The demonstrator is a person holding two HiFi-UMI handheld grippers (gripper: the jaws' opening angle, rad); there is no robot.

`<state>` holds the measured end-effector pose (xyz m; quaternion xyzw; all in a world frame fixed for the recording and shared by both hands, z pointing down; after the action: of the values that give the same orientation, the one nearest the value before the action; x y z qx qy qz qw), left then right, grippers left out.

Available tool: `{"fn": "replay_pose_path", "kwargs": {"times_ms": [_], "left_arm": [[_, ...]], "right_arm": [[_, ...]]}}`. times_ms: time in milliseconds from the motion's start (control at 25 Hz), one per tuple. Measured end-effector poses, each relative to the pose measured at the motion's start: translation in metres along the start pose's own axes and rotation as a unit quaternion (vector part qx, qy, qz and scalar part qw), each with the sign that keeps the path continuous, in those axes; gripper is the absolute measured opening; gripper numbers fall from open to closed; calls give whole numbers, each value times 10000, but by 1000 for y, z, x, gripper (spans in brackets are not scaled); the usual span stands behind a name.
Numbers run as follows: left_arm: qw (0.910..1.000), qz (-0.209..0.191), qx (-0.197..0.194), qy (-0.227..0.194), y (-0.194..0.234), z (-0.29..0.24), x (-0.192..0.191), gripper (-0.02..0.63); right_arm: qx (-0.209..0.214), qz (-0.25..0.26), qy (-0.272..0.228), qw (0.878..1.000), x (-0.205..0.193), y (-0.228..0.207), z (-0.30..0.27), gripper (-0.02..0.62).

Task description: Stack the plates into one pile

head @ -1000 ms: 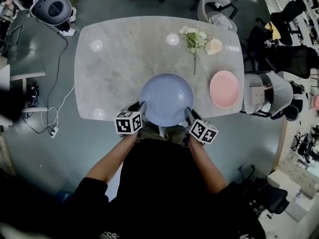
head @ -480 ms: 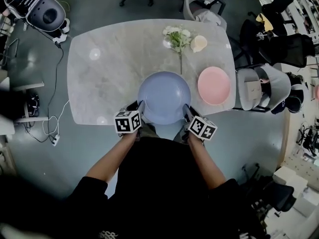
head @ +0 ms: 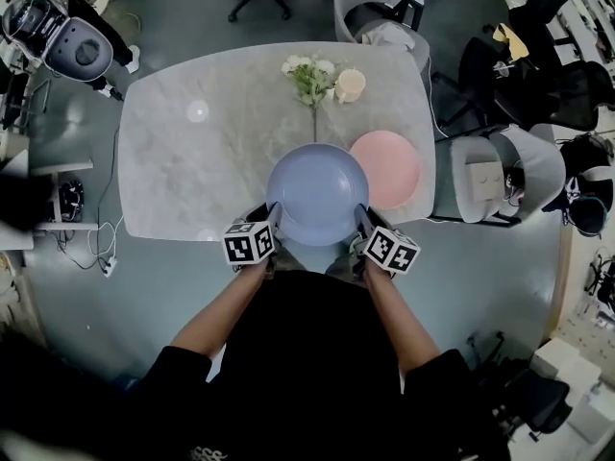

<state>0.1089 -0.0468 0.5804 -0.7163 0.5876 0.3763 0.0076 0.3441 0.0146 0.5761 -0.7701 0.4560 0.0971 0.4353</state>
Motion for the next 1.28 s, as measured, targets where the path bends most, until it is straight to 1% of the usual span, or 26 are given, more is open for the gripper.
{"fn": "replay_pose_path", "kwargs": {"times_ms": [120,280,360,480,640,800,1000,1160,1280], "left_arm": [[9999,62,148,-37,-33,-18,-10,87],[9983,347,438,-194,-77,-28,-34,83],[9972,448,564,-221,-99,-33,-50,83],[9962,538,619,-307,-134,-42,-64,83],[9952,629,611,-428,-166,-51,-64,83],[9964,522,610,-267,-181,-58,-66,84],[9984,324,456,-107,-186,-69,-64,84],[9991,205,376,-59,-187,-82,-63,83],[9992,276,295,4,-187,-97,-63,83]], "right_arm": [[148,-77,18,9999,16,-37,8,52],[278,43,43,9996,32,-77,28,51],[330,50,132,9994,38,-97,40,49],[330,131,278,9990,50,-127,59,49],[405,290,314,9983,71,-147,74,49],[314,139,282,9990,77,-162,85,49],[100,-200,196,9996,69,-175,91,49],[9,-259,210,9994,67,-185,90,49],[-89,-288,212,9993,70,-195,83,49]]}}
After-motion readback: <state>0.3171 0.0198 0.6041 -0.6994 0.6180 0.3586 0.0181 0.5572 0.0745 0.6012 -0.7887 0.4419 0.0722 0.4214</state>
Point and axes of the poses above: the fingertips, and each gripper's own axes: z backward along the fingers, y to its left, x out of its top, the point moved 2 cm from there along z, backward along the fingers, and after that the axes turned 2 degrees about x, right-handed, at the moved point
